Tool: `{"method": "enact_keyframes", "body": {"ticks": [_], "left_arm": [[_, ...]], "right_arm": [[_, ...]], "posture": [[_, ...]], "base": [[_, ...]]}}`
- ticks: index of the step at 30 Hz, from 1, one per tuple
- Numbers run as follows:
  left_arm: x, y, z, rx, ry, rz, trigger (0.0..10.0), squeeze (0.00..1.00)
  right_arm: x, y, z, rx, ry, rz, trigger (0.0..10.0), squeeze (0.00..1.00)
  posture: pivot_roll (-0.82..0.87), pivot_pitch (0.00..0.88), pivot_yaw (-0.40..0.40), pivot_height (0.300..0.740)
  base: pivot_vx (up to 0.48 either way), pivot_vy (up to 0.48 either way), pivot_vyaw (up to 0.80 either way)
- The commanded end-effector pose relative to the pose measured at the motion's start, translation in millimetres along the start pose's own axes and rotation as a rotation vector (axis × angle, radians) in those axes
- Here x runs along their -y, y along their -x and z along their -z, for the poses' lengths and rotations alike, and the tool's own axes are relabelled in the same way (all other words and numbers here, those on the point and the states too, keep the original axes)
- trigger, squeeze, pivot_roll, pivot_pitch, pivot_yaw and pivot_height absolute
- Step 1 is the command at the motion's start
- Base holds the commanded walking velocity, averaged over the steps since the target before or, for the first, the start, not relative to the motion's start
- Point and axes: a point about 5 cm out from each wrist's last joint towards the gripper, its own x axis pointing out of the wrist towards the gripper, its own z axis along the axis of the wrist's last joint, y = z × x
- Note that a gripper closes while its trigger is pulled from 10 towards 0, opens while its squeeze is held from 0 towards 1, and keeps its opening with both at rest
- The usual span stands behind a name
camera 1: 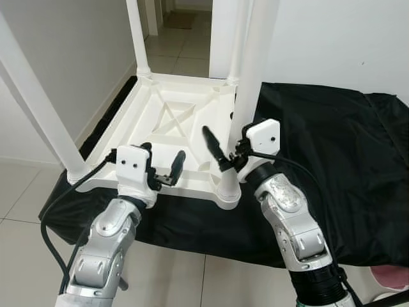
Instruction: Building children table
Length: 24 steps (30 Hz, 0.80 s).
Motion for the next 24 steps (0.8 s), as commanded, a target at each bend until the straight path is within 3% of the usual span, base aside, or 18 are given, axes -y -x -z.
{"method": "enact_keyframes", "body": {"ticks": [1, 4, 5, 6, 15, 19, 22, 24], "left_arm": [[5.6, 2.2, 1.7, -0.012, -0.001, 0.075, 10.0, 0.00], [6.1, 2.2, 2.1, -0.014, -0.001, 0.079, 10.0, 0.00], [6.7, 2.1, 2.4, -0.015, -0.001, 0.084, 10.0, 0.00], [7.0, 1.9, 2.6, -0.016, 0.000, 0.087, 10.0, 0.00], [11.4, 1.7, 3.4, -0.021, 0.009, 0.116, 10.0, 0.00], [16.6, 3.1, 4.8, -0.029, 0.011, 0.154, 10.0, 0.00], [17.5, 3.5, 5.2, -0.031, 0.011, 0.160, 10.0, 0.00], [18.3, 3.8, 5.9, -0.035, 0.014, 0.168, 10.0, 0.00]], "right_arm": [[0.5, -1.4, -3.1, 0.004, 0.000, 0.028, 0.0, 0.00], [1.2, -1.3, -4.3, 0.006, -0.001, 0.045, 0.0, 0.00], [1.8, -1.1, -6.1, 0.009, 0.001, 0.066, 2.2, 0.00], [2.4, -1.3, -7.3, 0.008, -0.001, 0.088, 9.8, 0.00], [5.4, -0.2, -9.9, -0.001, -0.024, 0.200, 10.0, 0.00], [8.7, 7.8, -3.9, -0.031, -0.143, 0.280, 10.0, 0.00], [9.9, 10.5, -2.2, -0.038, -0.178, 0.304, 10.0, 0.00], [13.8, 16.7, 2.2, -0.054, -0.271, 0.362, 10.0, 0.00]], "posture": [[0.00, 0.020, 0.009, 0.740], [0.00, 0.020, 0.009, 0.740], [-0.01, 0.021, 0.010, 0.740], [-0.01, 0.021, 0.010, 0.740], [-0.02, 0.017, 0.010, 0.740], [-0.02, 0.015, 0.013, 0.740], [-0.02, 0.016, 0.013, 0.740], [-0.03, 0.016, 0.015, 0.740]], "base": [[0.000, 0.000, 0.00], [0.000, 0.000, 0.00], [0.000, 0.000, 0.00], [0.000, 0.000, 0.00], [0.000, 0.000, 0.00], [0.000, 0.000, 0.00], [0.000, 0.000, 0.00], [0.000, 0.000, 0.00]]}}
